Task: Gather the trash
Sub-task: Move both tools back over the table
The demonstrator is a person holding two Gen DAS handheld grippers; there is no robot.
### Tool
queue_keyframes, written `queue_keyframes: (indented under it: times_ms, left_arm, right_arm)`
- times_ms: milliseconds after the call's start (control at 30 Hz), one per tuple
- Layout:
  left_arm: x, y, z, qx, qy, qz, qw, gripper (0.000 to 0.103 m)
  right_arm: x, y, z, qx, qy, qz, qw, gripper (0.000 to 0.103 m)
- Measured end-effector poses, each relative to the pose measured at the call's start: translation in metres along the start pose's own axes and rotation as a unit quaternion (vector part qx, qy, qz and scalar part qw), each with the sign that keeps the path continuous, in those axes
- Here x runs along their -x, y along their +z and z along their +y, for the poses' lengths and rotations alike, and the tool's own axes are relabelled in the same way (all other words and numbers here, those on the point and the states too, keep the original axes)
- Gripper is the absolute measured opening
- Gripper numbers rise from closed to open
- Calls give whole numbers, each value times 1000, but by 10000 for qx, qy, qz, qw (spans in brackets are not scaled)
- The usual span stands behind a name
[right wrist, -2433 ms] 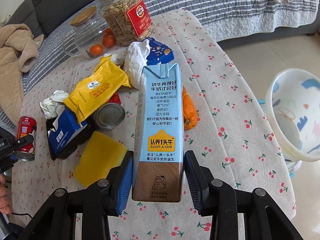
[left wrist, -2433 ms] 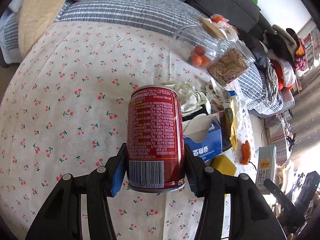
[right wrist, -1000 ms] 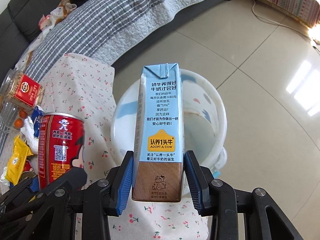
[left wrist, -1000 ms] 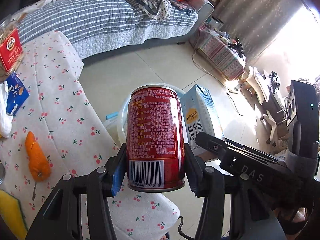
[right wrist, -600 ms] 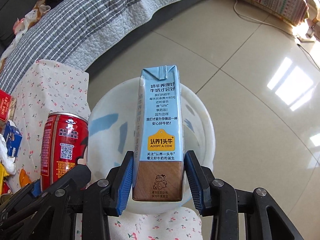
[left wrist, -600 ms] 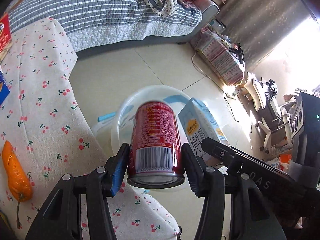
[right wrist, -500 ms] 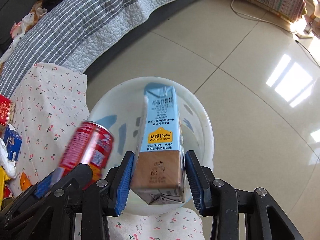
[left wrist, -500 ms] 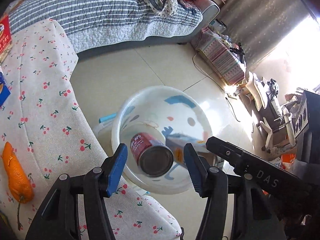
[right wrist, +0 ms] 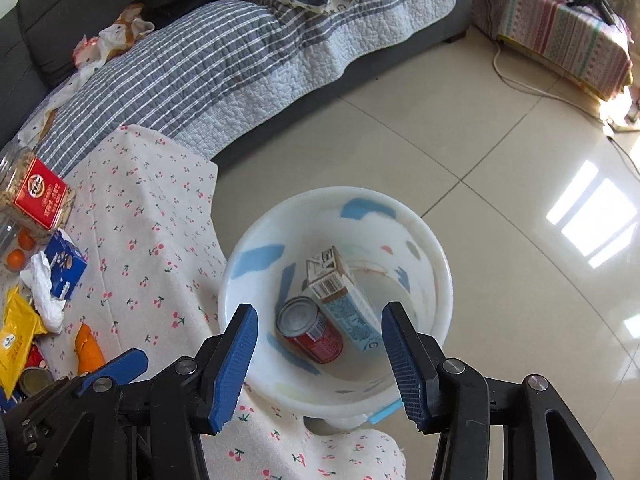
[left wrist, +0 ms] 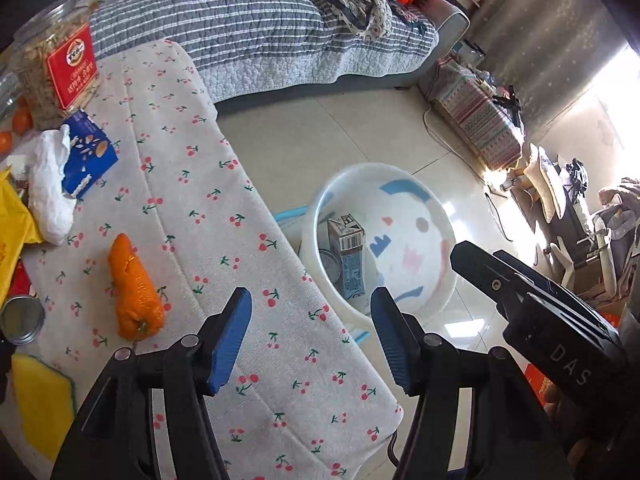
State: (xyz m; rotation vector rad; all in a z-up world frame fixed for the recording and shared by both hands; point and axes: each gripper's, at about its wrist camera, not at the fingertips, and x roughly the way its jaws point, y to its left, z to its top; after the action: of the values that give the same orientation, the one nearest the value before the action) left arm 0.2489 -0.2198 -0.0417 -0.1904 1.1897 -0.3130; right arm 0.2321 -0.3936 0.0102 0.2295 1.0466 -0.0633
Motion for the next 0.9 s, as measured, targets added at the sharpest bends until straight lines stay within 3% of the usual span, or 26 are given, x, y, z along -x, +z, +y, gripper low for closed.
queue_keyframes:
  times_ms: [267, 433, 600, 700, 800, 900]
  left_arm:
    - [66, -26, 76, 551, 656, -164, 9962, 65]
    - [112, -55, 125, 748, 893, -416, 9923, 67]
    - [145, -91, 179, 1278, 890, -543, 9863, 69]
    - [153, -110, 203, 1519, 861, -555, 9831, 70]
    - [150, -123, 217, 1667, 828, -460, 9815, 70]
    - [142, -133, 219, 1564, 732, -344, 9844, 70]
  right_arm:
    - [16, -39, 84, 1108, -47, -266, 9935, 67]
    - [29, -64, 134, 1765, 182, -433, 9832, 72]
    - [41, -85, 171, 2151, 341, -574, 9743, 79]
    - [47, -107, 199, 2603, 584, -526, 9623, 81]
    - [50, -125, 218, 2939, 673, -533, 9520, 81]
    - [48, -126, 218, 2894, 740, -510, 9530, 85]
